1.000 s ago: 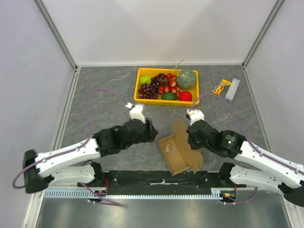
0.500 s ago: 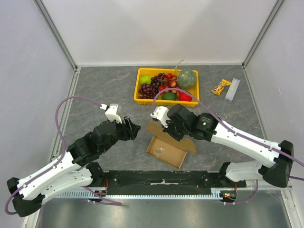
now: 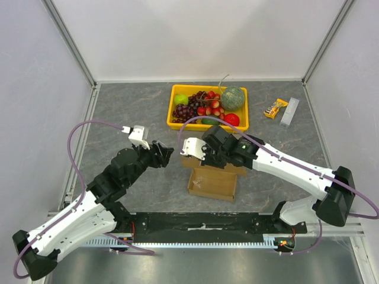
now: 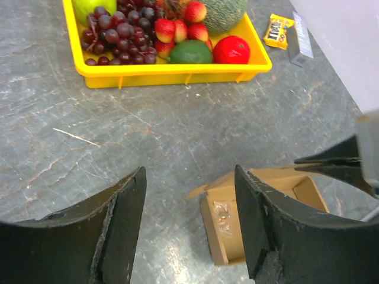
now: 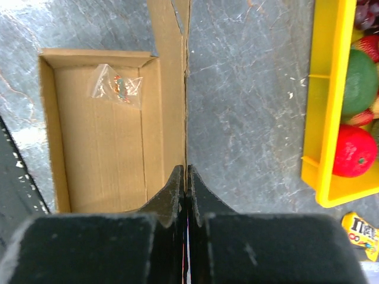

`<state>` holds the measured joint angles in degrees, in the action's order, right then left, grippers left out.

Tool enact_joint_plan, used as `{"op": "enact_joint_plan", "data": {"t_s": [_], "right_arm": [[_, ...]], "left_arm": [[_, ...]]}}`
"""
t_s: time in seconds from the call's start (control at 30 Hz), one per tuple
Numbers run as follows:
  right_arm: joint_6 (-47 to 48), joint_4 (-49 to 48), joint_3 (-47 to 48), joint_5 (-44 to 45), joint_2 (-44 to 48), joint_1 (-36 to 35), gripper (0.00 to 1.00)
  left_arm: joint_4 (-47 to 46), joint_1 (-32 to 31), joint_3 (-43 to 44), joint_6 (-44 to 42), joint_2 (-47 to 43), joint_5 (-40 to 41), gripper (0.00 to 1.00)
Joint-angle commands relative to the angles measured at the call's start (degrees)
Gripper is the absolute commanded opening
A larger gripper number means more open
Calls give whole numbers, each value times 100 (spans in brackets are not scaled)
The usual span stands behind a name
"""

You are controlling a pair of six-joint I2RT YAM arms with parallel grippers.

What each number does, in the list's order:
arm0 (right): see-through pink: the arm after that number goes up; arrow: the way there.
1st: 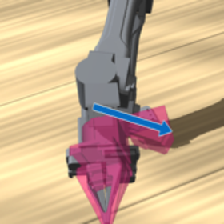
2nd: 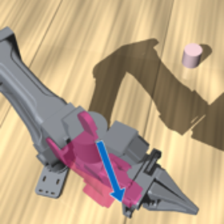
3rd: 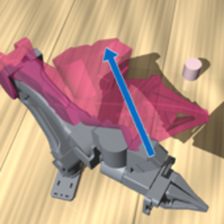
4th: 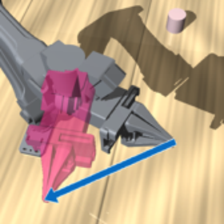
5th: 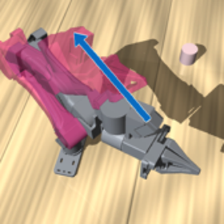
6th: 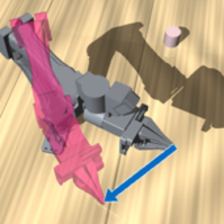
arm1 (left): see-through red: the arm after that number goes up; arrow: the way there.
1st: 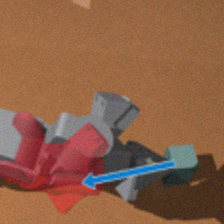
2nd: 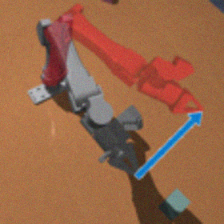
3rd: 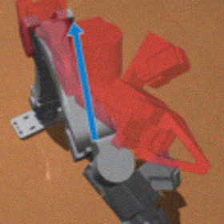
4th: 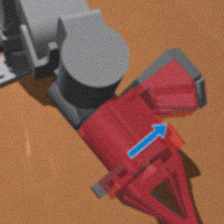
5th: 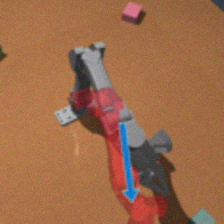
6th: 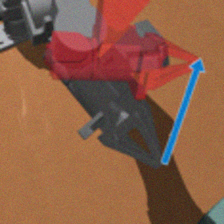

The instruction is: Fold the paper box

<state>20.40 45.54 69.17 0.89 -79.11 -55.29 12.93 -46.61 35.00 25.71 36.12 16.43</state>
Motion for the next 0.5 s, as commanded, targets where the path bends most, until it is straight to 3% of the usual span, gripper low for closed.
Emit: {"op": "enact_joint_plan", "data": {"t_s": [0.0,0.13,0.47], "right_arm": [[596,-282,88,0,176,158,0],[684,-493,-61,-395,510,290,0],[974,-406,-325,-1836,774,765,0]], "left_arm": [[-774,546,-99,-365,202,-517,68],[-1055,933,-257,-409,194,-816,68],[-1803,1049,-1232,-234,79,-1292,67]]}}
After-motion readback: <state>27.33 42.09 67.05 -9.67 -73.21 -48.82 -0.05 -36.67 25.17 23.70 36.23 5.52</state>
